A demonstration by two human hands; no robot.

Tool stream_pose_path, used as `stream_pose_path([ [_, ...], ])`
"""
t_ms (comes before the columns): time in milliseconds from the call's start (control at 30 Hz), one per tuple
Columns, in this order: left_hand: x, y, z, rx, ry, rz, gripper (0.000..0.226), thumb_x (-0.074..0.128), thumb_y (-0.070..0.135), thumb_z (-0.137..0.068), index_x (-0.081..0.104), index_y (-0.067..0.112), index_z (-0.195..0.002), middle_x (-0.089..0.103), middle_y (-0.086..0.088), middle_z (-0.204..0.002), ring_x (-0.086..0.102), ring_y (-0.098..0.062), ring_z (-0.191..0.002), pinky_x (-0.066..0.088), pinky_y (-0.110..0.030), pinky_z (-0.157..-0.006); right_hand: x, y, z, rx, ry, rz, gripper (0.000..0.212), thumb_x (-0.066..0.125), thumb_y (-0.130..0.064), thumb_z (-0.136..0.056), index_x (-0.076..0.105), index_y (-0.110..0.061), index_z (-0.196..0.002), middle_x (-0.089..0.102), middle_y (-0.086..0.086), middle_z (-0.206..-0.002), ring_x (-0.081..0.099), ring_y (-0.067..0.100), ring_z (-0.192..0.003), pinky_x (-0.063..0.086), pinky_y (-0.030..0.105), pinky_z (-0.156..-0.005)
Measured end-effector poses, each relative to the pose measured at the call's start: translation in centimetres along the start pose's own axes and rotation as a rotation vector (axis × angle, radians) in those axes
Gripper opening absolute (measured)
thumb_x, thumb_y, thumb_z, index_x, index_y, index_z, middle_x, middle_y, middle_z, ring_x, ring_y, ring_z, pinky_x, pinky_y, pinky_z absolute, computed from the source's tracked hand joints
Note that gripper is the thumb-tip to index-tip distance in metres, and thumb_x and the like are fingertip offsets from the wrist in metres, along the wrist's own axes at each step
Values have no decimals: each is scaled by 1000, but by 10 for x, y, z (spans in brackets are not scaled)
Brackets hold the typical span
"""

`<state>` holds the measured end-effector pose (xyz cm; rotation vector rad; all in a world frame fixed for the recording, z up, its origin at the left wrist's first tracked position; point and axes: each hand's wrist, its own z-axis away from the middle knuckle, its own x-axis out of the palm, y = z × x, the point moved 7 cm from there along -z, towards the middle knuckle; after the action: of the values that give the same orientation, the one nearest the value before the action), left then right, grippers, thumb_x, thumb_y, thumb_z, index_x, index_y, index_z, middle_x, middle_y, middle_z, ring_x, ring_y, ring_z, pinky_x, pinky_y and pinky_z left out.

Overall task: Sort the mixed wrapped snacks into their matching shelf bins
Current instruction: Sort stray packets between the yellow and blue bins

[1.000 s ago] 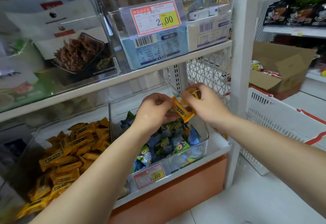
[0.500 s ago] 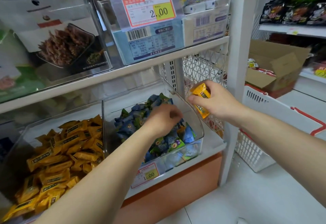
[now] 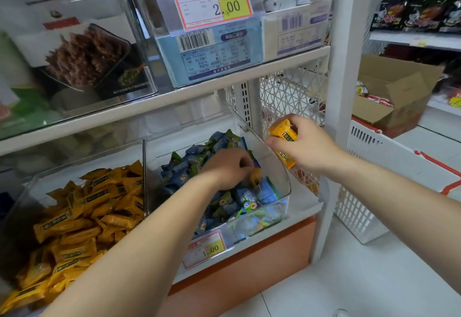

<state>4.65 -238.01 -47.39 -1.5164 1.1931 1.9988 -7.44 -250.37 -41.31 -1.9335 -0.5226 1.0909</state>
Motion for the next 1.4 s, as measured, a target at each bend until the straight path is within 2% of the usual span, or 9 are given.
stream_pose_path([
  [133, -40, -3, 22, -12, 204, 194, 7, 60, 32, -96, 62, 34, -90, 65, 17, -87, 63, -5, -79, 44, -19, -61, 5, -3, 1, 50, -18, -114, 27, 72, -36, -86, 61, -17, -101, 74, 1, -83, 70, 12, -68, 59, 30, -53],
  [300, -63, 13, 51, 24, 221, 679, 6, 62, 17, -95, 63, 15, -91, 75, -4, -80, 73, -22, -66, 55, -33, -58, 15, -21, 0, -9, -15, -154, 31, 65, -33, -92, 61, -2, -95, 70, 18, -85, 71, 25, -75, 56, 45, -78],
  [467, -58, 27, 55, -49, 276, 988, 9, 60, 7, -95, 65, 5, -87, 73, -8, -70, 71, -21, -60, 55, -23, -54, 22, -29, 4, 37, -111, -331, 37, 61, -25, -96, 54, 12, -90, 59, 33, -81, 65, 39, -71, 57, 56, -69],
  [600, -56, 38, 49, -73, 364, 1079, 10, 61, 4, -93, 66, 4, -84, 73, -10, -75, 73, -19, -62, 55, -20, -55, 27, -17, 8, 204, -227, -547, 37, 68, -32, -90, 62, -1, -109, 73, 20, -93, 73, 30, -78, 58, 38, -60],
  [833, -35, 33, 29, -39, 328, 1030, 9, 65, 15, -94, 73, 12, -90, 75, -2, -80, 70, -15, -69, 55, -21, -61, 9, 5, 7, 291, -273, -557, 43, 84, -20, -71, 59, -10, -104, 75, 7, -83, 73, 22, -75, 57, 34, -60],
  [900, -28, 21, 17, -35, 335, 679, 11, 62, 20, -96, 71, 16, -93, 74, 3, -88, 67, -13, -76, 52, -21, -65, 3, 12, 5, 293, -188, -542, 39, 84, -14, -73, 59, -10, -102, 74, 6, -80, 73, 23, -71, 57, 35, -57],
  [1033, 10, 10, -4, 75, -32, 4, 17, 62, 20, -96, 72, 22, -109, 68, 6, -114, 61, -10, -104, 44, -19, -82, -3, 21, 4, 286, -90, -486, 42, 86, -14, -71, 58, -9, -103, 72, 10, -85, 73, 24, -70, 57, 37, -55],
  [1200, 27, 4, -18, 150, -234, -180, 23, 68, 31, -92, 72, 28, -114, 70, 15, -115, 61, -5, -100, 48, -27, -89, 0, 25, 3, 272, -98, -430, 42, 86, -16, -72, 59, -9, -104, 71, 13, -89, 73, 22, -68, 56, 34, -54],
  [1400, 28, -1, -25, 121, -224, -81, 9, 74, 31, -87, 76, 27, -95, 71, 14, -96, 64, -4, -87, 54, -26, -78, 1, 24, 1, 250, -87, -382, 41, 86, -19, -72, 60, -13, -103, 72, 7, -84, 72, 17, -65, 53, 26, -50],
])
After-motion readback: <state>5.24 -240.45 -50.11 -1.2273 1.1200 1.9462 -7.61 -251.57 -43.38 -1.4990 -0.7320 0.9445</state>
